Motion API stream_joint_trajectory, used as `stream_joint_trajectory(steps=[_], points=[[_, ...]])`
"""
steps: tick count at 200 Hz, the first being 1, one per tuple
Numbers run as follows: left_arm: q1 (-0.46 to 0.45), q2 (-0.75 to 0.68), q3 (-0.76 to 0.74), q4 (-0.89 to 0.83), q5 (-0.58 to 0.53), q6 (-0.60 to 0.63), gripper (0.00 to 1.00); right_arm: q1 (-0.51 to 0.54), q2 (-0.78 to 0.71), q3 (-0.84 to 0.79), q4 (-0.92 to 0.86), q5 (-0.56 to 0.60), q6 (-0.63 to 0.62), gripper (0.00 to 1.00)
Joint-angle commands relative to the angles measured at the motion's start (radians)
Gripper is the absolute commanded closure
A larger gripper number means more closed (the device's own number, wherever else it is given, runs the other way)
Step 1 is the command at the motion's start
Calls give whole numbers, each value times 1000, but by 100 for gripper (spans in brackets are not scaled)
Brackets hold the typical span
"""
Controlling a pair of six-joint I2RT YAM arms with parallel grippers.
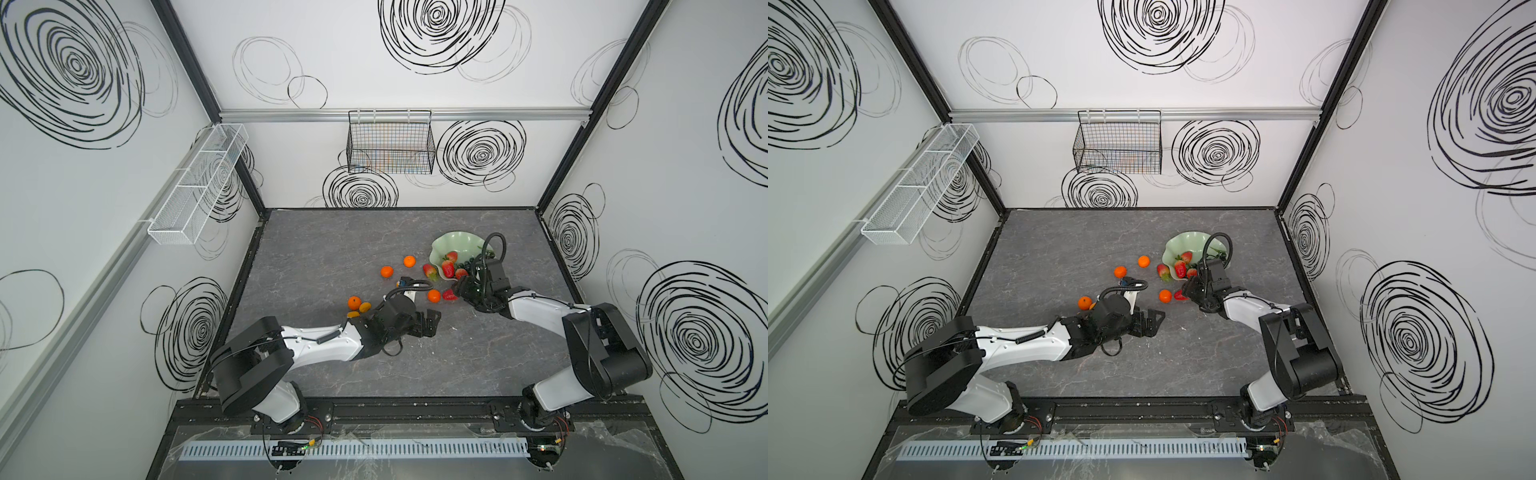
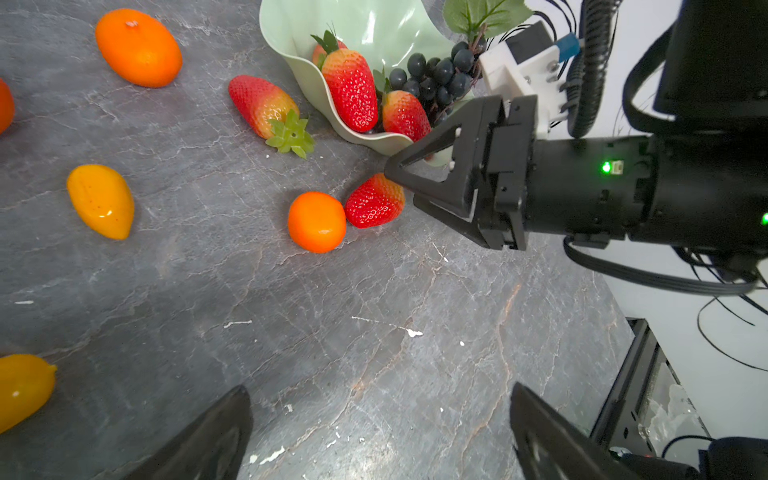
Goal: Place and organize the fake fruits in the fruit bowl
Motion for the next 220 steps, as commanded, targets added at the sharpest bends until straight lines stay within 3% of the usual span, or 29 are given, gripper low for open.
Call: stream_joint_trajectory(steps=[1,120,220], points=[[7,-21,-7,35,-20,20,1,4,30,47,21,45,-1,36],[16,-47,-34,30,-26,19,1,51,134,155,-109,129,-38,45],[17,-119,-91,-3,-23,13,1,93,120,167,-179,134,-93,53]])
